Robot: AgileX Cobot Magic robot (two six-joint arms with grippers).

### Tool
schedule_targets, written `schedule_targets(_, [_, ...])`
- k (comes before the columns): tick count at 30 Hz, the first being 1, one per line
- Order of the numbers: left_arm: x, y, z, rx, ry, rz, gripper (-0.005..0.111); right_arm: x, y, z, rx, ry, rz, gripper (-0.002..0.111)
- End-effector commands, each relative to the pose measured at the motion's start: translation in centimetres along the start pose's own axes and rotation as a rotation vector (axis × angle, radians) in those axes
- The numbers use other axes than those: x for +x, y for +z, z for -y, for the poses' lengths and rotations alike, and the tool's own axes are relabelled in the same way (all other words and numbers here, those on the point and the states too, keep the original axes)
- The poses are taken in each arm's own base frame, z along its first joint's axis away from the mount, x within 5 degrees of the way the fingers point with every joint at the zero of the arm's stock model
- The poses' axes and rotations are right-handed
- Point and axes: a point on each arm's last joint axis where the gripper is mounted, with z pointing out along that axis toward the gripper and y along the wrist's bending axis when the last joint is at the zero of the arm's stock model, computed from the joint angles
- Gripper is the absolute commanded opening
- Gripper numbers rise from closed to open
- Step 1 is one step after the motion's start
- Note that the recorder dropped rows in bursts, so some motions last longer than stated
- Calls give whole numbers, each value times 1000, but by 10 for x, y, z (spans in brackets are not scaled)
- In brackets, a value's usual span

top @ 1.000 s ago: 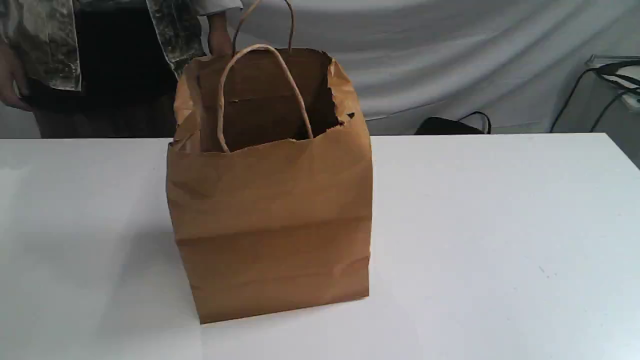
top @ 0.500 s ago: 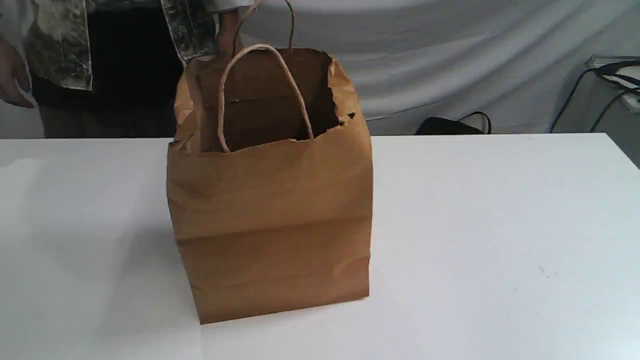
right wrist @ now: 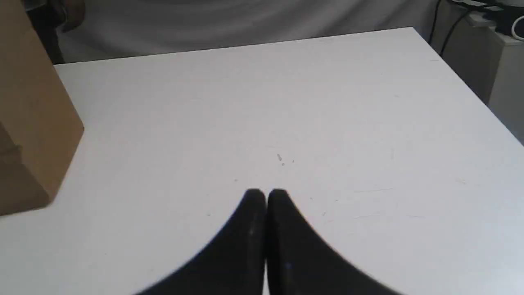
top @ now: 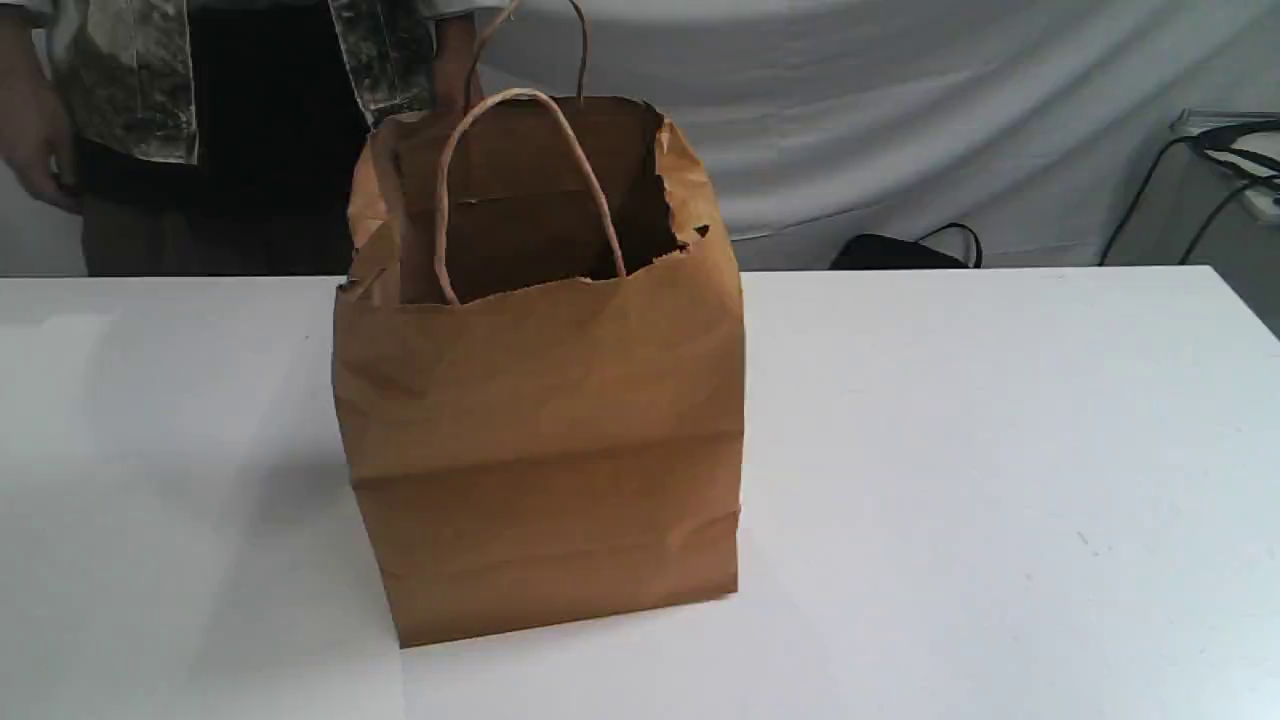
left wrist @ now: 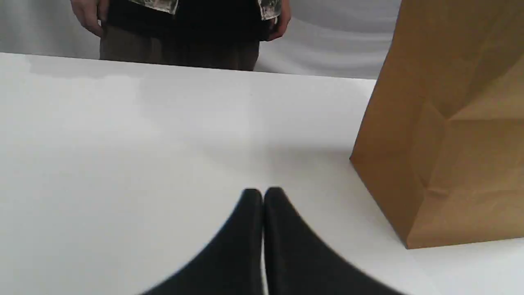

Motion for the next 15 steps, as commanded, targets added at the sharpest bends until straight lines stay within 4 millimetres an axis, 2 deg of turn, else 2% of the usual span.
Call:
schedule_targets(1, [1, 0, 0, -3, 3, 1, 0, 1, 0, 0, 4, -11, 5, 0])
schedule_targets(7, [1, 0, 0, -3, 3, 1, 0, -7, 0, 2, 31, -219, 89, 0])
schedule_targets(15, [1, 0, 0, -3, 3, 1, 0, -2, 0, 2, 23, -144, 38, 0])
